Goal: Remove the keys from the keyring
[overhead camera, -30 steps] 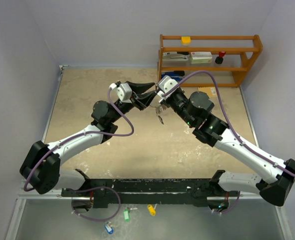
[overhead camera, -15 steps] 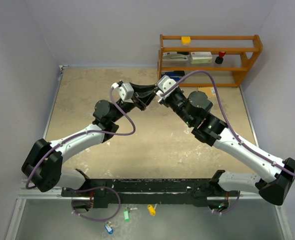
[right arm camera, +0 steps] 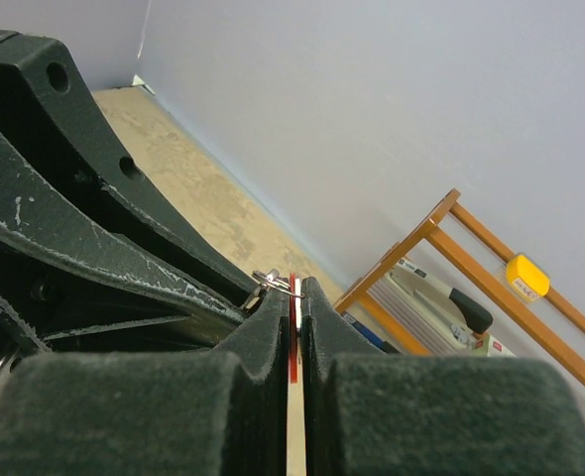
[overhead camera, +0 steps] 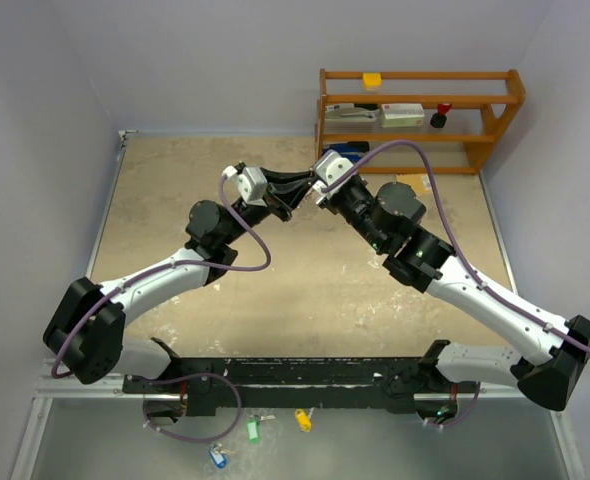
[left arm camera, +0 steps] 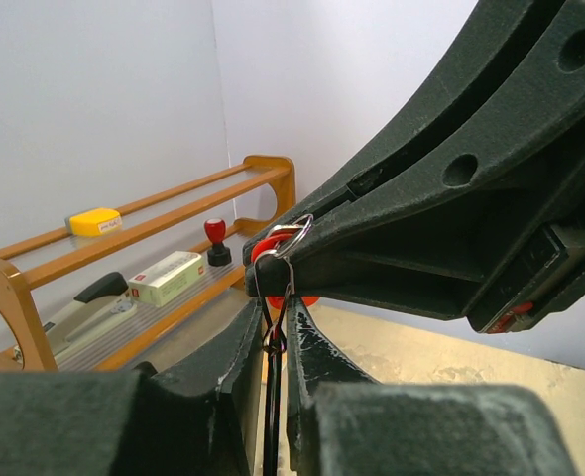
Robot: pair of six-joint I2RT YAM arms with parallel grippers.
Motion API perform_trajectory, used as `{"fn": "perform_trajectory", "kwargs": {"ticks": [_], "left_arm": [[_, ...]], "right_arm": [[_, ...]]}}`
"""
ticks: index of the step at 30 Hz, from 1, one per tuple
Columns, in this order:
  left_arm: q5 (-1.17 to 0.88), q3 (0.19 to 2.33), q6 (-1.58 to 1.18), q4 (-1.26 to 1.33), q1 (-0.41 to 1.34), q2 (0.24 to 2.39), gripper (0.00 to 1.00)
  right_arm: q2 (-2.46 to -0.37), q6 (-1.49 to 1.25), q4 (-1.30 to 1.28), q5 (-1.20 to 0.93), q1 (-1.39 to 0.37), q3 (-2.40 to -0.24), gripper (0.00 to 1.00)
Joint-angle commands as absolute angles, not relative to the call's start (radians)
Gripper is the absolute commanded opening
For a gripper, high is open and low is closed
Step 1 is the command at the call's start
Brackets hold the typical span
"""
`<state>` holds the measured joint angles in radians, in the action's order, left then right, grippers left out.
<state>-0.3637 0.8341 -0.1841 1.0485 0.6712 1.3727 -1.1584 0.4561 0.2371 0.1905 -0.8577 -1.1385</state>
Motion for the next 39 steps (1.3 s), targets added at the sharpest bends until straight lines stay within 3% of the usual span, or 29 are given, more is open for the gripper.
{"fn": "perform_trajectory", "kwargs": {"ticks": [1, 4, 24, 39], "left_arm": [[-0.374, 0.87, -0.192, 1.114, 0.678, 1.357, 0.04], [-0.371, 0.863, -0.187, 1.119, 0.678, 1.35, 0.0], [-0.125, 0.817, -0.11, 1.033, 0.678, 1.236, 0.0], [-0.07, 0.848, -0.077, 0.967, 0.679, 1.266, 0.0]], "right_arm": [[-1.154, 0.463, 0.301, 0.195, -0.864, -1.157, 0.0], [-1.154, 0.463, 0.301, 0.196, -0.865, -1.156, 0.0], [-1.157, 0.468, 0.281, 0.213, -0.865, -1.159, 0.0], [-1.17, 0.464, 0.239, 0.151, -0.867, -1.19, 0.0]]}}
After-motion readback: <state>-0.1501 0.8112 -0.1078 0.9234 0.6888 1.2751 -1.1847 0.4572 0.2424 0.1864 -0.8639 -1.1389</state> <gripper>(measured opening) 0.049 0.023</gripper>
